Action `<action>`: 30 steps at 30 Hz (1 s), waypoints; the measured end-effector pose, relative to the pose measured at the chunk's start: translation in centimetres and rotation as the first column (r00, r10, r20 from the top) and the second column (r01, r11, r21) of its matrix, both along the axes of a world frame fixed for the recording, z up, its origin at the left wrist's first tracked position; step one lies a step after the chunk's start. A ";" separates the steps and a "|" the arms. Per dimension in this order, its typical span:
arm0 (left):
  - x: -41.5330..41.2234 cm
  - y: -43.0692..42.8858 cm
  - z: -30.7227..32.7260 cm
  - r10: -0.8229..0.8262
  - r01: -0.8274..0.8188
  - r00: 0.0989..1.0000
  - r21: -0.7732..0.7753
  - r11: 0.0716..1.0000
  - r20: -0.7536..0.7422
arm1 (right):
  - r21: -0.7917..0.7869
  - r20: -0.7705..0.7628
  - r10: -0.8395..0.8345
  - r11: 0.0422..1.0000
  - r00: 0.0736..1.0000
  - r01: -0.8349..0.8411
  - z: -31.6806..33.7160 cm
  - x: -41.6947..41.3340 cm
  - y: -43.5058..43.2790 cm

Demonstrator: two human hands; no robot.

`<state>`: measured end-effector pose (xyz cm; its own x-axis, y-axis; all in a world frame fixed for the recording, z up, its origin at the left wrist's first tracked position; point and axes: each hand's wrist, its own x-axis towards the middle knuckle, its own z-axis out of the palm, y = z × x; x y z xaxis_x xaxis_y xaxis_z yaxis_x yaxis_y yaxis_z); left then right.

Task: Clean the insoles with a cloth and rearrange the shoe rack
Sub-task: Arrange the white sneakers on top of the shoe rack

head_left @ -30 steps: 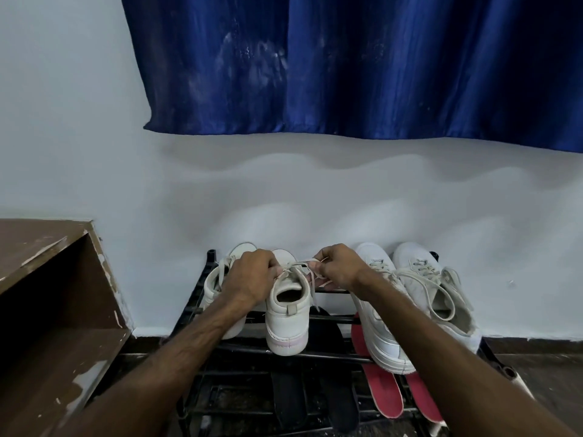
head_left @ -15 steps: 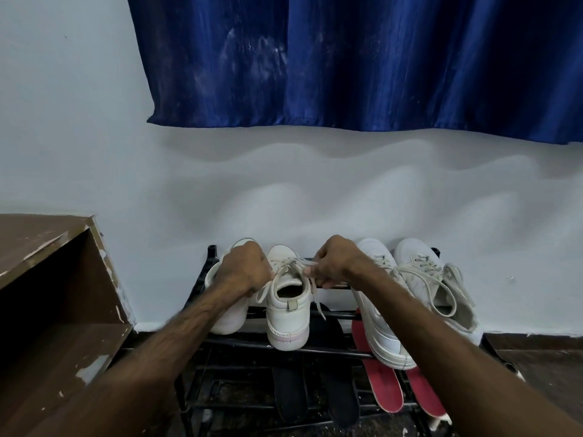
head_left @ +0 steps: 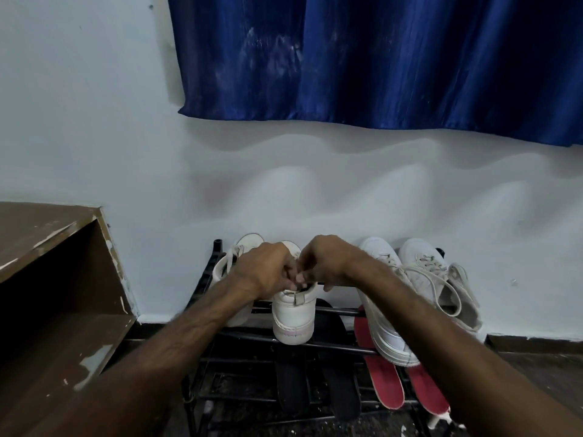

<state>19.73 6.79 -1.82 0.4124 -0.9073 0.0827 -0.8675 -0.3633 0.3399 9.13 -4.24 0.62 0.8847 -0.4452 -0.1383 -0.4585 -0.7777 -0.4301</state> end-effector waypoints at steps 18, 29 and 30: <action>4.4 -1.1 -2.2 0.120 -0.134 0.987 -0.128 0.983 -0.111 | -0.095 0.073 0.087 0.992 0.994 -0.080 -0.2 0.3 0.1; 4.2 -0.8 -1.8 -0.028 0.025 0.980 -0.019 1.000 -0.196 | 0.300 0.048 0.082 0.949 0.995 -0.093 -0.8 -0.8 -1.1; 4.2 -0.8 -1.7 -0.025 0.022 0.981 -0.020 1.000 -0.191 | 0.310 0.138 0.059 0.946 0.989 -0.100 -0.5 -0.8 -1.2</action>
